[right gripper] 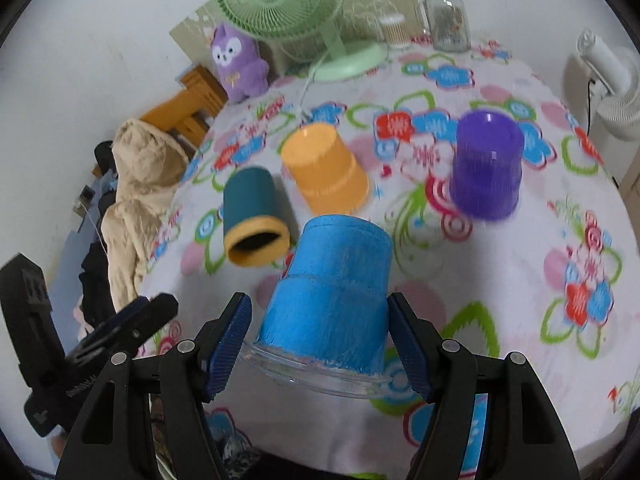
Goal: Flip cup upside down
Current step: 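Rotate the held blue cup rim-down with the right gripper, carry toward left gripper, then hold the blue cup with the right gripper while the left gripper closes on it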
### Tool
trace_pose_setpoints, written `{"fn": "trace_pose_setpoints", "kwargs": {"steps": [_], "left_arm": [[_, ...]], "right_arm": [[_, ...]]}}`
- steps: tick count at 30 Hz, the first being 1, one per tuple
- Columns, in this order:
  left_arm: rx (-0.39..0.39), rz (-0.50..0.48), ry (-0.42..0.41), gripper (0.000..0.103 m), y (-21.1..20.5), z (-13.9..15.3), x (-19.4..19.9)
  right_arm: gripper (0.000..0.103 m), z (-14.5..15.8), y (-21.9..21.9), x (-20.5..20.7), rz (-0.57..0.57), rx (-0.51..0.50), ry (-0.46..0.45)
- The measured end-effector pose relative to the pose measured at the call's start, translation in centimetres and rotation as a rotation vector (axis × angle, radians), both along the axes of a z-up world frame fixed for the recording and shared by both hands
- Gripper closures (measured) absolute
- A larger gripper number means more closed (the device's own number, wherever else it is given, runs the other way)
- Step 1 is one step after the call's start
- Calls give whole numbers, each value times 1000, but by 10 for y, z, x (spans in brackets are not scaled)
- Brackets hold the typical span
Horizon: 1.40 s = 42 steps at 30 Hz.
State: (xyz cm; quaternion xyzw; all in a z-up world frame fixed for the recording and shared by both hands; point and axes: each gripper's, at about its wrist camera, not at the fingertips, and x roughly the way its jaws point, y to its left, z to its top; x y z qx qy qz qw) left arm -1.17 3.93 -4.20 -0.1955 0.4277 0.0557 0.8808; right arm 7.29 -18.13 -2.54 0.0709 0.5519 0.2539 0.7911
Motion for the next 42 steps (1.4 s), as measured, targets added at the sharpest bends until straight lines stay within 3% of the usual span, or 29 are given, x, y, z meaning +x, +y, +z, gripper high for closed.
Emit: {"fn": "trace_pose_setpoints", "kwargs": {"steps": [13, 21, 42], "left_arm": [[12, 1, 22, 0, -3, -2, -8], [24, -30, 21, 0, -14, -1, -1], [54, -127, 37, 0, -71, 9, 27]], "right_arm": [[28, -35, 15, -34, 62, -128, 47], [21, -28, 12, -37, 70, -172, 8], [17, 7, -61, -31, -39, -86, -78]]}}
